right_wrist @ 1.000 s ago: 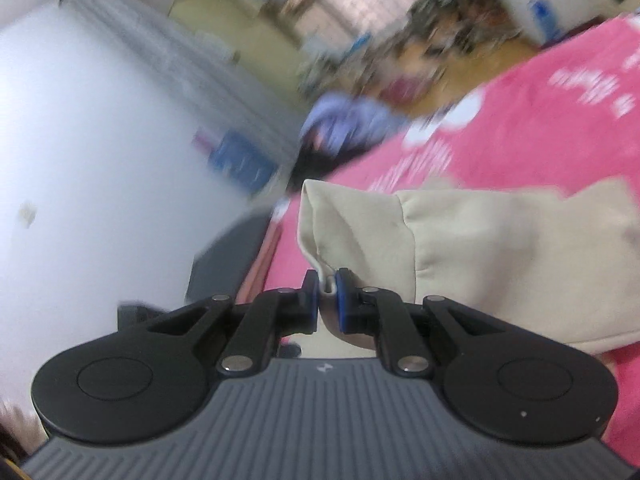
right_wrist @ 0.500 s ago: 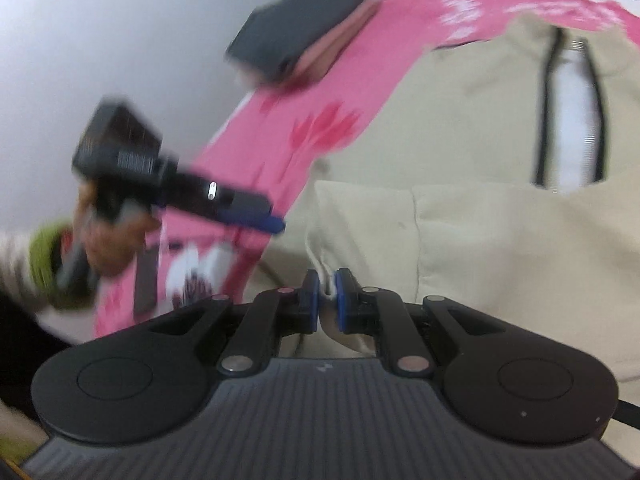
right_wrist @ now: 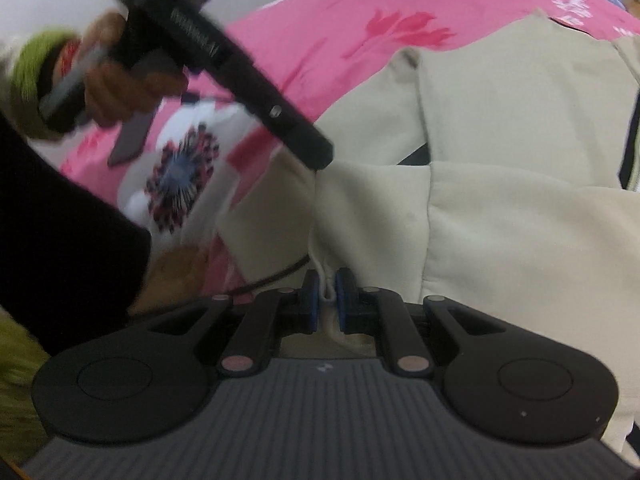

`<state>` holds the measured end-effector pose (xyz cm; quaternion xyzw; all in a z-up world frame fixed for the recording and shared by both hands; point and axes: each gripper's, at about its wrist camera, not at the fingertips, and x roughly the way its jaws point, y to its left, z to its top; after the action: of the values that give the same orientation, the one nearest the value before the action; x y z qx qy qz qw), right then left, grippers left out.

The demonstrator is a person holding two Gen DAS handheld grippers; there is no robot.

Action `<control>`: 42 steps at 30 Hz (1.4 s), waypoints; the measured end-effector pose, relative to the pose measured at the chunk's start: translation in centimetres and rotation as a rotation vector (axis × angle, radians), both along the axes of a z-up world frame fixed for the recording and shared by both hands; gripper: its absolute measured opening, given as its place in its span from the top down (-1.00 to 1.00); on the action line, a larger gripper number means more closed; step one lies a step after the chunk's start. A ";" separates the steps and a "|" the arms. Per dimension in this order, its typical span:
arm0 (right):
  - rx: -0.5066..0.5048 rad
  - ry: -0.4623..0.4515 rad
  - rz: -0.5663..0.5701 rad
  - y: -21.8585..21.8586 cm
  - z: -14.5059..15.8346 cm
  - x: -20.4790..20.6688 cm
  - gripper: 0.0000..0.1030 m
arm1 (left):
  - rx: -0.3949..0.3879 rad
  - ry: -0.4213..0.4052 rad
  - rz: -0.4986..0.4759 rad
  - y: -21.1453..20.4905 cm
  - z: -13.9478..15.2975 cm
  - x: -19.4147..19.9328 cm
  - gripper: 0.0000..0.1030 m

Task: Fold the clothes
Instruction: 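Grasp the other sleeve cuff with the right tool and fold it across the front, then release the sleeve on the sweatshirt front and lift the right tool away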

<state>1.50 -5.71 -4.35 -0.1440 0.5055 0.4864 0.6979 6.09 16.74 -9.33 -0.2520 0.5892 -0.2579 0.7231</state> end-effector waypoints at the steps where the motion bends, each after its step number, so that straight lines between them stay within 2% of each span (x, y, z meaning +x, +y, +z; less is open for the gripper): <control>1: -0.011 -0.019 0.016 0.2 -0.4 -0.3 0.84 | 0.014 -0.006 -0.002 -0.1 0.1 -0.1 0.04; 3: -0.019 -0.052 0.043 0.2 -0.8 -0.9 0.83 | 0.041 -0.021 -0.005 -0.2 0.5 -0.3 0.05; 8: -0.019 -0.123 0.086 0.9 -1.6 -2.0 0.80 | 0.114 -0.161 0.050 1.7 5.0 -0.5 0.07; 12: 0.027 -0.103 0.132 1.6 -1.0 -3.4 0.83 | 0.115 -0.304 0.140 3.6 9.6 -0.8 0.07; 14: 0.007 -0.155 0.182 2.3 -1.2 -4.8 0.83 | 0.134 -0.347 0.162 3.8 10.9 -1.0 0.07; 15: -0.006 -0.174 0.202 2.6 -1.2 -5.4 0.83 | 0.140 -0.344 0.160 3.5 10.9 -1.0 0.07; 18: 0.021 -0.117 0.192 1.8 0.6 -5.3 0.81 | 0.144 -0.321 0.095 1.4 9.6 -1.0 0.07; 22: 0.099 0.013 -0.081 -5.6 1.8 -2.8 0.79 | 0.211 -0.281 -0.042 -2.3 6.8 -0.7 0.07; 24: 0.138 0.079 -0.221 -9.3 2.3 -1.5 0.68 | 0.241 -0.254 -0.090 -3.5 5.1 -0.2 0.06; 25: 0.157 0.112 -0.291 -11.2 2.6 -0.9 0.50 | 0.256 -0.241 -0.114 -4.1 4.2 0.0 0.05; 26: 0.176 0.145 -0.361 -13.1 2.9 -0.2 0.20 | 0.271 -0.227 -0.136 -4.7 3.4 0.2 0.05; 28: 0.215 0.211 -0.502 -16.8 3.4 1.1 -0.20 | 0.290 -0.205 -0.152 -5.2 2.2 0.6 0.05; 33: 0.310 0.377 -0.853 -26.2 4.8 4.3 -0.21 | 0.328 -0.191 -0.177 -6.3 0.8 0.3 0.12; 35: 0.322 0.379 -0.996 -28.8 3.0 6.1 -0.20 | 0.348 -0.209 -0.186 -6.8 0.7 -0.2 0.24; 37: 0.323 0.363 -1.116 -30.9 1.4 7.6 -0.17 | 0.363 -0.237 -0.193 -7.3 0.8 -0.8 0.48; 38: 0.294 0.321 -1.140 -31.2 1.1 8.1 -0.10 | 0.375 -0.248 -0.199 -7.5 0.8 -1.0 0.65; 39: 0.261 0.276 -1.160 -31.5 0.9 8.5 -0.05 | 0.387 -0.259 -0.206 -7.8 0.8 -1.2 0.74; 40: 0.179 0.185 -1.139 -31.3 1.0 8.9 0.09 | 0.399 -0.270 -0.213 -8.0 0.8 -1.5 0.77; 42: -0.034 -0.027 -1.032 -29.4 1.0 8.9 0.21 | 0.423 -0.284 -0.234 -8.4 0.7 -1.8 0.84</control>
<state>10.44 -35.15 -3.38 0.1064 0.5095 0.0684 0.8511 4.32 8.32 -8.58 0.0133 0.5478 -0.2437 0.8002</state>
